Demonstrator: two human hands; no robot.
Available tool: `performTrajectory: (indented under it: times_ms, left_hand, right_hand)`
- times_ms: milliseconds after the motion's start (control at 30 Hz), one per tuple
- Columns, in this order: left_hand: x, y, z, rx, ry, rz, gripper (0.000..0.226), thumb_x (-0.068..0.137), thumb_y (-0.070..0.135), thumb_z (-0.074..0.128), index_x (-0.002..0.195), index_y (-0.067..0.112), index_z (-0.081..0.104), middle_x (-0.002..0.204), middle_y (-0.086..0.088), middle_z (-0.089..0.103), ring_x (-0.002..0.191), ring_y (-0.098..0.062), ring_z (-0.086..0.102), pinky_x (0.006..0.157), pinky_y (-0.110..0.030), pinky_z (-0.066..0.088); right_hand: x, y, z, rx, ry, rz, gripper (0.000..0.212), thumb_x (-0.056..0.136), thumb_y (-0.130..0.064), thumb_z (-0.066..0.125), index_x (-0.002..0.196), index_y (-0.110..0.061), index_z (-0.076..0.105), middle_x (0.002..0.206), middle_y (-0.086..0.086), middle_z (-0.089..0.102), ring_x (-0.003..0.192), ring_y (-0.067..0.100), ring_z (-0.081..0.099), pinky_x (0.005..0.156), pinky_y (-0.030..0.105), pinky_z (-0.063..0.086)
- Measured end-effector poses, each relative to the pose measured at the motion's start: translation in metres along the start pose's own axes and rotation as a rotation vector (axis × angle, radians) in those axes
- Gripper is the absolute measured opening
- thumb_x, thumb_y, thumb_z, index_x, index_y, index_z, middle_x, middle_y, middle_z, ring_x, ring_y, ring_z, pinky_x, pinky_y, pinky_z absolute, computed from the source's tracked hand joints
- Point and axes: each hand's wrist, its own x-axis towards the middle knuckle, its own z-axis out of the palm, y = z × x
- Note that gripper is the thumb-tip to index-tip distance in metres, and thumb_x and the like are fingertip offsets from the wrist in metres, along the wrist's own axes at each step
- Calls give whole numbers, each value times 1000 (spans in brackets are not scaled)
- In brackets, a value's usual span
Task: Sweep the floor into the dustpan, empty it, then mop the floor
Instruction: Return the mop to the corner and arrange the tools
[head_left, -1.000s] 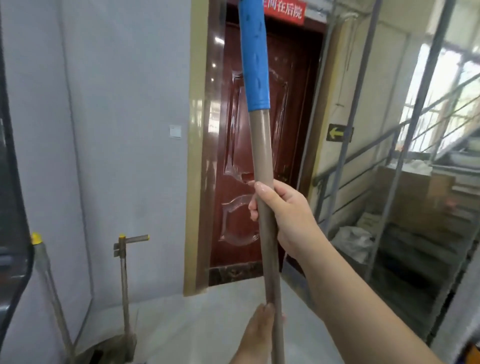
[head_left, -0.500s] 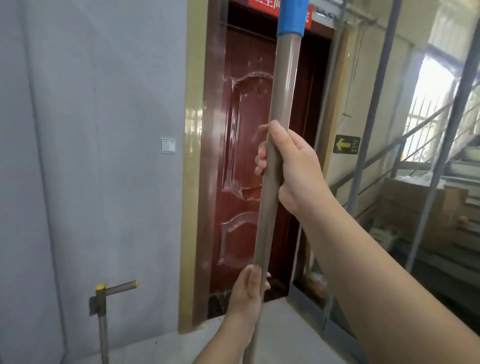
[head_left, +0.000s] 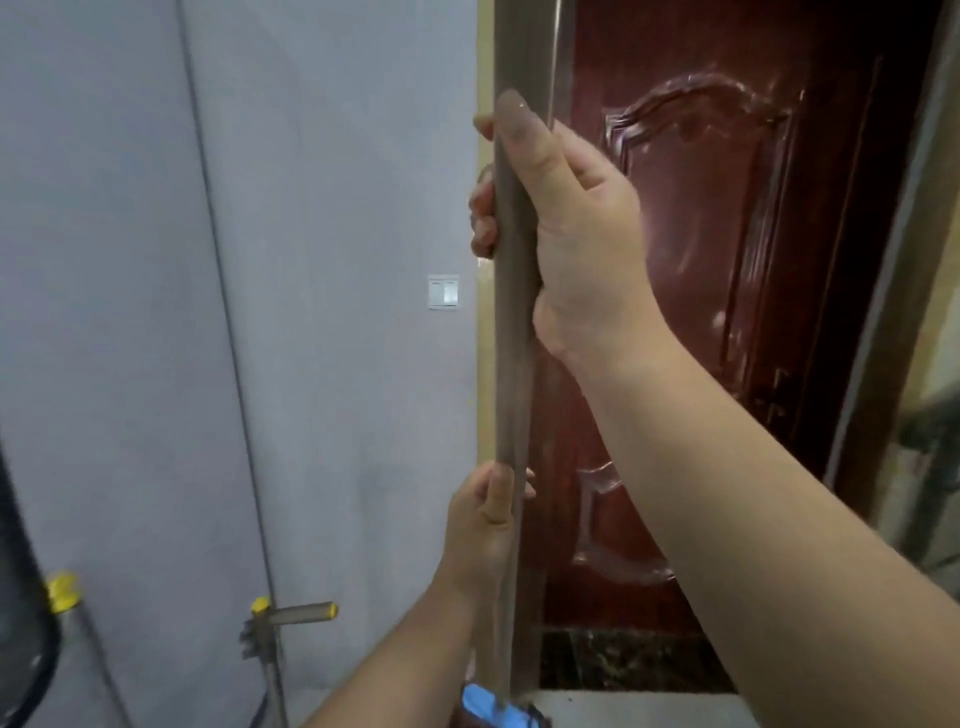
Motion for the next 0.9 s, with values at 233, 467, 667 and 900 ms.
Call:
performTrajectory:
  times_ms: [233,467,667,900]
  left_hand:
    - [105,-64,0,27,122,-108,36,97,33,36,71,21,59,64,11,60,59,8,57,58,-11,44]
    - [199,-144,-65,-53,283,-156,34,95,35,39,74,18,61,68,2,61,71,-8,59,59,-20,41]
    - [258,-184,-110,19,349,-159,34,98,24,36,74,14,58,68,-1,58,64,-6,55,52,-6,39]
    - [326,-198,-150,131,438,-88,39,95,35,33,73,18,60,65,1,56,58,2,56,59,-12,41]
  right_hand:
    - [74,94,-36,81,8,35,20,83,-28,63,70,-14,61,50,-3,54,41,9,47,43,18,41]
    - [137,231,-12,95,-18,205,20,91,-25,61,72,-19,61,51,-5,52,42,8,46,45,16,41]
    - [183,308,0,214,-58,251,19,90,-22,61,72,-17,61,50,-3,51,41,9,44,43,15,40]
    - [250,374,15,340,-109,220,23,89,-25,63,70,-14,59,52,0,47,40,8,44,43,17,42]
